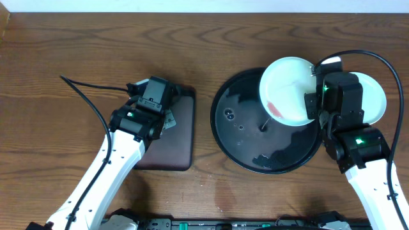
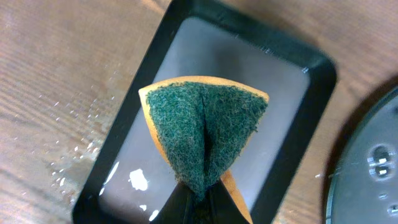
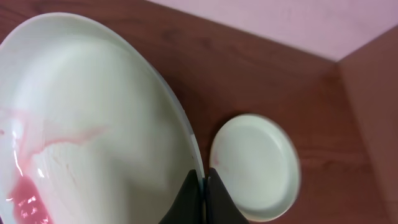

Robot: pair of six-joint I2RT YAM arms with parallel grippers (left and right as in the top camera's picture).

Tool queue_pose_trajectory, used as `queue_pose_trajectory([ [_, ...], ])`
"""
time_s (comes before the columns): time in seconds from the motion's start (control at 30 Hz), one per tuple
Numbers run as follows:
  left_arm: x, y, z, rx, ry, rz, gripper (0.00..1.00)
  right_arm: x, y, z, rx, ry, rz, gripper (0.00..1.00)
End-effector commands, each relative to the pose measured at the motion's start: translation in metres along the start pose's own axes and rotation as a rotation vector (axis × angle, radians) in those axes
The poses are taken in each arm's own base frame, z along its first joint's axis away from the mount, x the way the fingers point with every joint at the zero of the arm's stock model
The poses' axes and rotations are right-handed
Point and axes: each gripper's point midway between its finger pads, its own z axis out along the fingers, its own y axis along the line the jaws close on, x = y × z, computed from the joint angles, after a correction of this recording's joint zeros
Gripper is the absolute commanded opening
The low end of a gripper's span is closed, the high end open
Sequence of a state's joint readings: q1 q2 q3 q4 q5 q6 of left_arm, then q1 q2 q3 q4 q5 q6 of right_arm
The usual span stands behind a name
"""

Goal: Clean dirty plates on tray and stack at the side
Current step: 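Lift the green plate with the right gripper and stack it on the plates at right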

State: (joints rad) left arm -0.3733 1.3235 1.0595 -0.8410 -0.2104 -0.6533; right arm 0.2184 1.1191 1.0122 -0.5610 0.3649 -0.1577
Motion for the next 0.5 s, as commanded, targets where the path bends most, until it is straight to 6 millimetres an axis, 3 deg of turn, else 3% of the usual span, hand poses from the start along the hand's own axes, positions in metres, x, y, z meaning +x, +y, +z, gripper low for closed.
queue_pose_trajectory([
  [0.0,0.015,0.010,0.003,-0.017,0.048,0.028,0.08,-0.014,-0.011,-0.003,0.079,-0.041,-0.197,0.01],
  [0.17,0.021,0.014,0.007,-0.034,0.067,0.034,0.08,-0.045,-0.020,-0.015,0.228,-0.122,-0.387,0.01],
  [0.47,0.021,0.014,0.007,-0.032,0.064,0.033,0.07,-0.082,0.008,-0.034,0.257,-0.247,-0.698,0.01],
])
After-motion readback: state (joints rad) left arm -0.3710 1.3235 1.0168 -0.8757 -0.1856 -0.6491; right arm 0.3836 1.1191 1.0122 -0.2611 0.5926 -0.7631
